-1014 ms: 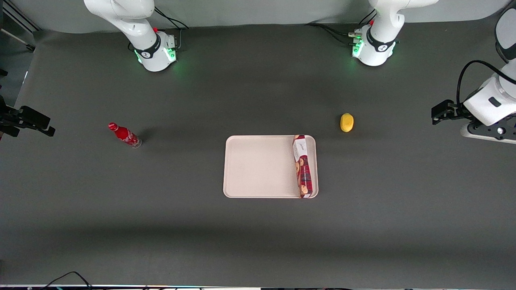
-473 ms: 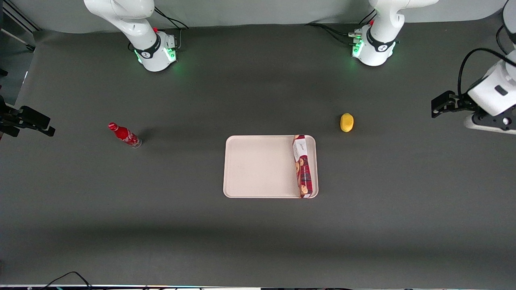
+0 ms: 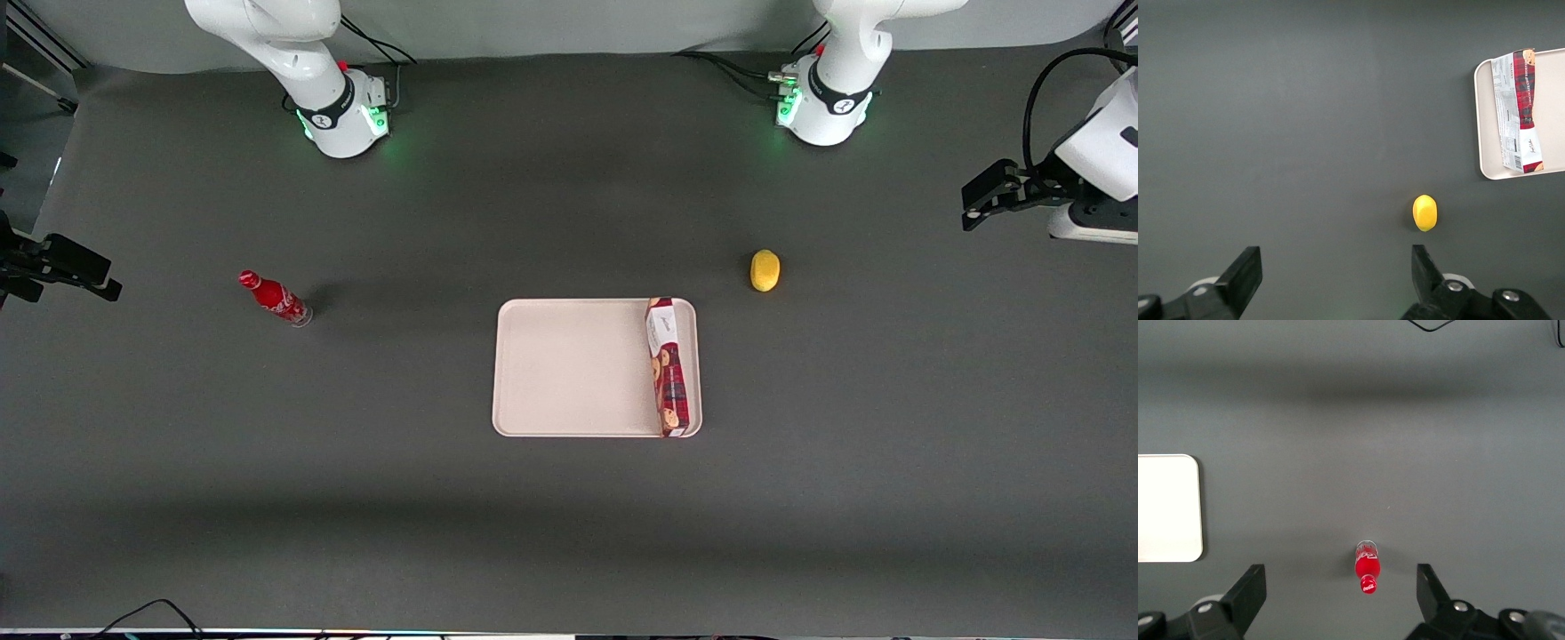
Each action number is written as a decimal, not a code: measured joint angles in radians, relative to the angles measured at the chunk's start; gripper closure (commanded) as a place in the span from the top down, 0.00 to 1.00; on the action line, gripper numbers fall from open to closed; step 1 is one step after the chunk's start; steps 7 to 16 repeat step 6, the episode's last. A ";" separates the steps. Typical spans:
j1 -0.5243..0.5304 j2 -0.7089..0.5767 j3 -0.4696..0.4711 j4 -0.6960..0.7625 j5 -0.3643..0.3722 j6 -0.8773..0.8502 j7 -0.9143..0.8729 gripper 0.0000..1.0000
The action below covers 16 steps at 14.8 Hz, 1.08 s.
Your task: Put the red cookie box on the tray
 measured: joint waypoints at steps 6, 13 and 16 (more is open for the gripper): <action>0.000 0.023 0.005 0.021 0.040 0.003 -0.016 1.00; 0.000 0.023 0.005 0.021 0.040 0.003 -0.016 1.00; 0.000 0.023 0.005 0.021 0.040 0.003 -0.016 1.00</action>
